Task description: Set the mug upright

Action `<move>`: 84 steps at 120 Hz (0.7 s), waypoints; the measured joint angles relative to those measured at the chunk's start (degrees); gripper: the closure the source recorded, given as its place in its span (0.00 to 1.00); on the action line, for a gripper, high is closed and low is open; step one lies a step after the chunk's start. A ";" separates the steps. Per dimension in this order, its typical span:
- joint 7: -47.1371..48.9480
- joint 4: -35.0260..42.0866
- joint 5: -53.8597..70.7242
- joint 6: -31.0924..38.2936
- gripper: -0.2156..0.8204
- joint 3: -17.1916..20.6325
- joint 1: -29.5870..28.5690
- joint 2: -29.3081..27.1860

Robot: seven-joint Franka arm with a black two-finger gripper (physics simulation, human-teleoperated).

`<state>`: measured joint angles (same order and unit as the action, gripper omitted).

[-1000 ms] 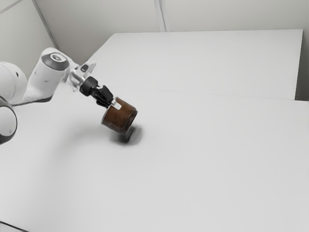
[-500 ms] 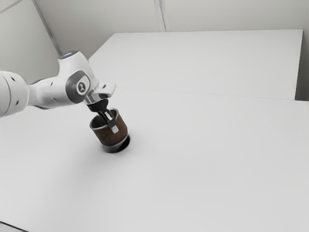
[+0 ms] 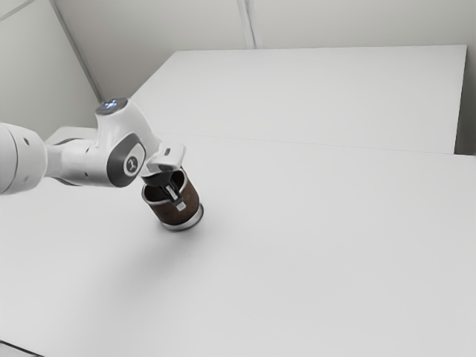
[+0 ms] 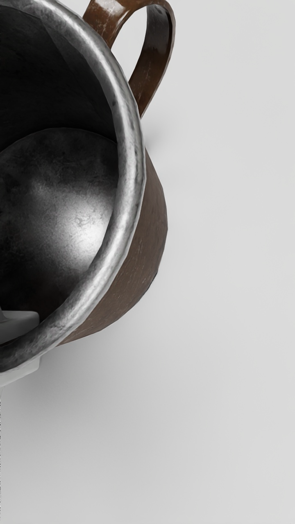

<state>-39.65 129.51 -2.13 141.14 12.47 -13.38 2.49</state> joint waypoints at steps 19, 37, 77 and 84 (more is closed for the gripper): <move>0.46 0.57 0.12 -1.69 0.96 0.05 0.25 -0.39; 0.90 0.74 0.17 -3.77 0.96 0.07 0.12 -0.35; 0.95 0.76 -0.43 -5.81 0.66 0.27 -0.32 -0.21; 0.77 0.73 -0.56 -6.01 0.55 0.27 -0.25 -0.29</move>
<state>-38.88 130.24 -2.69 135.14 12.74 -13.64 2.20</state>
